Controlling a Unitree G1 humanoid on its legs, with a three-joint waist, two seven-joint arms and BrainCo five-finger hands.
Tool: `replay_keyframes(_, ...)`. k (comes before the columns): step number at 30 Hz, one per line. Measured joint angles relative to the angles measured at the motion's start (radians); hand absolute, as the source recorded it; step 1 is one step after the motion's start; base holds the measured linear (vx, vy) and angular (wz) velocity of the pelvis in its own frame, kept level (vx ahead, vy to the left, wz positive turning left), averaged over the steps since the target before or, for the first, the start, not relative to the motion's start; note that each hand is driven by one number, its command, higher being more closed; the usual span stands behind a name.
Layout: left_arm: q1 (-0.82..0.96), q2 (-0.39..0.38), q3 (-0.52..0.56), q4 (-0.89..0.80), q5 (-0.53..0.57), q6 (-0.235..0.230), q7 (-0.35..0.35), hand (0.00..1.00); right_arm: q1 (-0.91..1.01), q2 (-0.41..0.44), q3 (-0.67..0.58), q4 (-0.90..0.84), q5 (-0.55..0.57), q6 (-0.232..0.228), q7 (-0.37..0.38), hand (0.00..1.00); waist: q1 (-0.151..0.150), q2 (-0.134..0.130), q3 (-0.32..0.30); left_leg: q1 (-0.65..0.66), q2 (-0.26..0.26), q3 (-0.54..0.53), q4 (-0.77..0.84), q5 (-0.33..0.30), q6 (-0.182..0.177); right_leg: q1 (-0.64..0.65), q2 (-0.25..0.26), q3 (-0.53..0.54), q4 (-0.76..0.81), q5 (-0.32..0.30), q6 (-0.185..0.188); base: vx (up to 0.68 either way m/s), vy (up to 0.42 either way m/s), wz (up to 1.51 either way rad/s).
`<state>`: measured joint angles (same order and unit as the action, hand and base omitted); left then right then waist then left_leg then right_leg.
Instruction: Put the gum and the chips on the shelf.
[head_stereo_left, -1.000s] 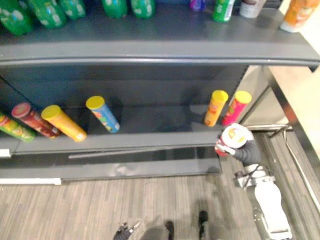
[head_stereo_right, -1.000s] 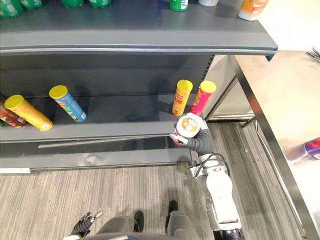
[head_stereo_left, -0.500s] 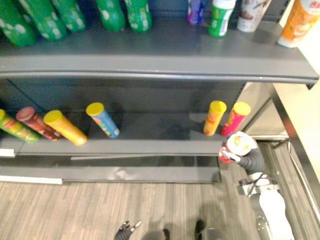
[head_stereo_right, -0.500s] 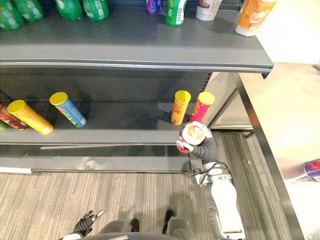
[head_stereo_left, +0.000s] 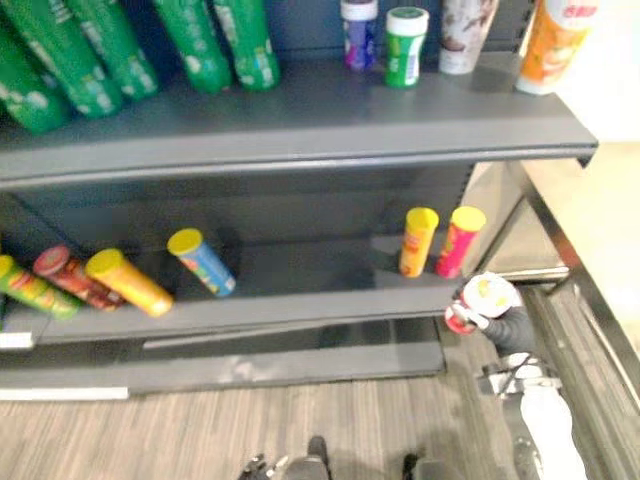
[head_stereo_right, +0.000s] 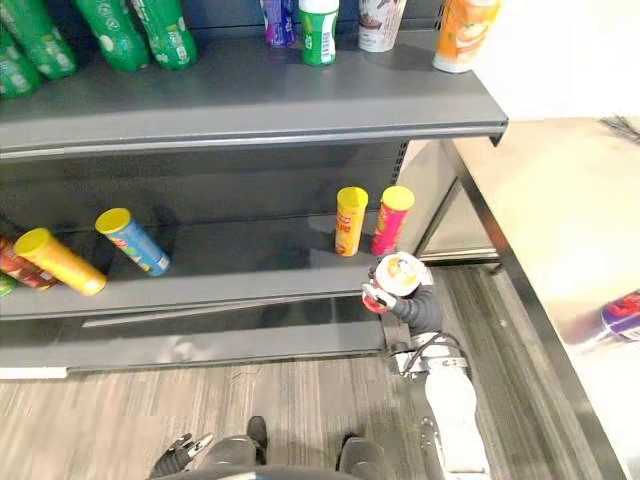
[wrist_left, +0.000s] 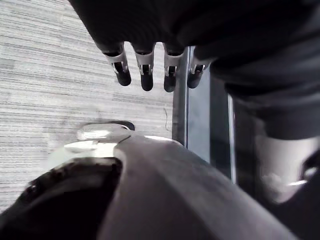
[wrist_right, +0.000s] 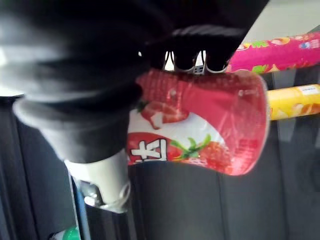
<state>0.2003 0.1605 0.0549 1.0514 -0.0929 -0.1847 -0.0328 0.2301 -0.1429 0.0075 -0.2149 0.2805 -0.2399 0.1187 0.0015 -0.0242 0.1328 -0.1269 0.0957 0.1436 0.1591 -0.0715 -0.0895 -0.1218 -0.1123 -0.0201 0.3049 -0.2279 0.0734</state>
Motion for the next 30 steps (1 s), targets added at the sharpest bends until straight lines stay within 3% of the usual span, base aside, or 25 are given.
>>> replay_keyframes(3,-0.014,0.0,0.009,0.013,0.019,0.0,-0.001,0.0,-0.021,0.004,0.001,-0.009,-0.008,0.002,0.0,1.0,0.001,-0.019,-0.012,0.002,-0.015,0.085,0.001,-0.025,0.035,-0.007,-0.017,0.066,-0.066,0.049,0.033,0.14,0.215,-0.74)
replay_keyframes(5,-0.019,-0.004,0.022,0.013,0.028,0.0,0.006,0.0,-0.07,0.005,0.014,0.003,-0.01,0.014,-0.002,1.0,0.004,-0.014,-0.012,0.012,-0.012,0.171,-0.011,-0.034,0.048,-0.014,-0.016,0.108,-0.147,0.142,0.039,0.07,0.175,-1.07)
replay_keyframes(8,-0.02,-0.009,0.029,0.02,0.029,0.0,0.01,0.0,-0.114,0.004,0.043,0.059,-0.041,0.018,-0.004,1.0,0.007,-0.006,-0.017,0.049,-0.005,0.263,-0.049,-0.032,0.053,-0.007,-0.023,0.044,-0.221,0.217,0.031,0.01,0.121,-0.92)
replay_keyframes(10,-0.026,-0.008,0.03,0.023,0.029,0.001,0.011,0.0,-0.125,0.005,0.063,0.091,-0.045,0.023,-0.004,1.0,0.011,-0.01,-0.022,0.068,-0.013,0.3,-0.055,-0.032,0.053,0.009,-0.038,-0.06,-0.251,0.222,0.031,-0.01,0.051,-0.67)
replay_keyframes(14,-0.042,-0.02,0.03,0.023,0.029,0.002,0.011,0.0,-0.117,0.001,0.051,0.123,-0.053,0.034,-0.012,1.0,0.014,0.026,-0.032,0.08,-0.01,0.275,-0.084,-0.021,0.05,0.026,-0.026,-0.089,-0.272,0.225,0.038,-0.03,-0.039,0.02)
replay_keyframes(16,-0.042,-0.03,0.032,0.024,0.029,0.009,0.012,0.0,-0.112,-0.006,0.038,0.126,-0.084,0.039,-0.029,1.0,0.016,0.036,-0.049,0.103,-0.013,0.25,-0.154,0.024,0.043,0.04,-0.016,-0.12,-0.289,0.225,0.038,-0.05,-0.092,0.33)
replay_keyframes(24,-0.037,-0.029,0.061,0.024,0.037,0.021,0.033,0.0,-0.137,-0.011,0.049,0.126,-0.083,0.039,-0.043,1.0,0.029,0.008,-0.077,0.13,-0.003,0.228,-0.228,0.071,0.028,0.069,0.012,-0.138,-0.348,0.25,0.024,-0.04,-0.044,0.07)
replay_keyframes(30,-0.049,-0.027,0.06,0.026,0.075,0.022,0.05,0.0,-0.223,-0.045,0.201,0.125,0.001,0.047,-0.004,1.0,0.028,0.001,-0.086,0.134,-0.007,0.237,-0.229,0.071,0.029,0.092,0.013,-0.13,-0.392,0.283,0.023,0.0,-0.005,-0.04)
